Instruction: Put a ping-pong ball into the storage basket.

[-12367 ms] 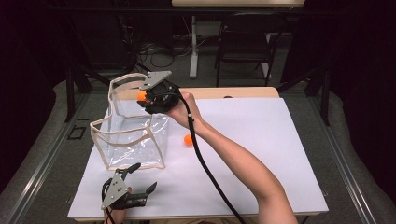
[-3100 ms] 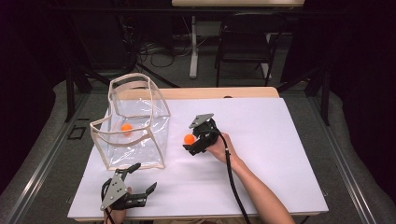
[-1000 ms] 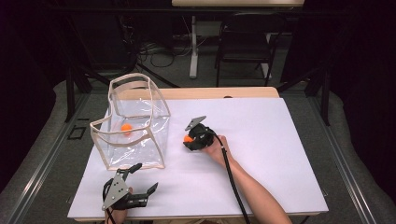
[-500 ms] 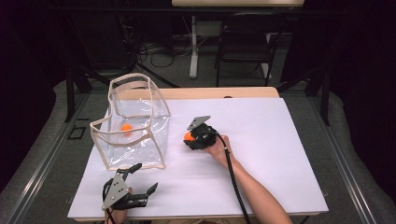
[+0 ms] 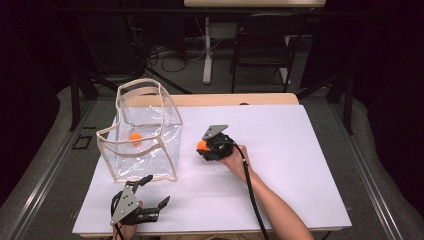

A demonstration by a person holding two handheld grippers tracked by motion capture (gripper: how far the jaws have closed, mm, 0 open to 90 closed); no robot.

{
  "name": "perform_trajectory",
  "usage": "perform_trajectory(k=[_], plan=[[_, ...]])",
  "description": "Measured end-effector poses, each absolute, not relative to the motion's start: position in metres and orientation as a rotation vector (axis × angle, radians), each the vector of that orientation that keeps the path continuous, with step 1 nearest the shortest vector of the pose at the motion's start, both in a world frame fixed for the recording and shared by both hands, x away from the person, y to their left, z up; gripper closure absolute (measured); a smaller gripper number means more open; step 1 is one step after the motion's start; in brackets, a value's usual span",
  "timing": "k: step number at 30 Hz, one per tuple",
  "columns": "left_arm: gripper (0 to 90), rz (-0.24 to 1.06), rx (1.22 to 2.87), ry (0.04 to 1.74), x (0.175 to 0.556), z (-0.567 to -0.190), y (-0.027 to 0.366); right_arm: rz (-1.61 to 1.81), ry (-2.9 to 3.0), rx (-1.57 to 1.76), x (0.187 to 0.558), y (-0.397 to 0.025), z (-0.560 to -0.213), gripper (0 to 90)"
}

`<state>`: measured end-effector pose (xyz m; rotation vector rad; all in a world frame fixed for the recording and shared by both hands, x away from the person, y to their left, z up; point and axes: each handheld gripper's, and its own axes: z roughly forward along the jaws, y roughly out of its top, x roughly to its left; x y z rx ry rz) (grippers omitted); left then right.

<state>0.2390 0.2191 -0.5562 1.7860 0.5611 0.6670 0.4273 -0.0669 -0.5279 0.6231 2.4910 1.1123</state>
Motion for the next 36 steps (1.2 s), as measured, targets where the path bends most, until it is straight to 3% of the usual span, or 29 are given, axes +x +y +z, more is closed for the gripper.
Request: perform_trajectory(k=[36], plan=[[15.6, 0.671, 1.786, 0.563, 0.239, -0.556, 0.220, 1.173, 2.428, 0.587, 0.422, -0.072, -0.508, 50.6]])
